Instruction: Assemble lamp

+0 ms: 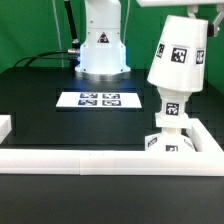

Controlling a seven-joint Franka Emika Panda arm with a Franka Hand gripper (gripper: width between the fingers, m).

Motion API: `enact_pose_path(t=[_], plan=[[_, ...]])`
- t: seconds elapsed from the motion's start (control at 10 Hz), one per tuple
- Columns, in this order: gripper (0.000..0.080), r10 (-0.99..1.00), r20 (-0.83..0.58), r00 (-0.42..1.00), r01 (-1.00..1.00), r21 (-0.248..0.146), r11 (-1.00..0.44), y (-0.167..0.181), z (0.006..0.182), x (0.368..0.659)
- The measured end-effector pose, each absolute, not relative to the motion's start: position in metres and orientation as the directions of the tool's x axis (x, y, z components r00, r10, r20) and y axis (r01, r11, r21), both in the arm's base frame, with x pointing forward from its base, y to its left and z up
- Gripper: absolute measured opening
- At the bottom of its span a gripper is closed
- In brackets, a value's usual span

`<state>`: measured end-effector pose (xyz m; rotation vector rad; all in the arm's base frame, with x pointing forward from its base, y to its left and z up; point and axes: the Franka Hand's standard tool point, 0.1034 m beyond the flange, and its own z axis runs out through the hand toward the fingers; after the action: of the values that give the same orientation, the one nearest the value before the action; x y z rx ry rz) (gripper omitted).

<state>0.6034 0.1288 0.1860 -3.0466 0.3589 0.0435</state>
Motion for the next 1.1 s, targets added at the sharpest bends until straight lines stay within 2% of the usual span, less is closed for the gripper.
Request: enact_pose_path(t=[0.5,1.1], plan=[[0.0045,-0.228,-0.041,0.973,-0.23,-0.063,-0.971,0.131,0.164,0.604],[0.0045,-0.229,-0.048,0.972,-0.231,-0.06,-0.971,0.13,0.16,0.601]])
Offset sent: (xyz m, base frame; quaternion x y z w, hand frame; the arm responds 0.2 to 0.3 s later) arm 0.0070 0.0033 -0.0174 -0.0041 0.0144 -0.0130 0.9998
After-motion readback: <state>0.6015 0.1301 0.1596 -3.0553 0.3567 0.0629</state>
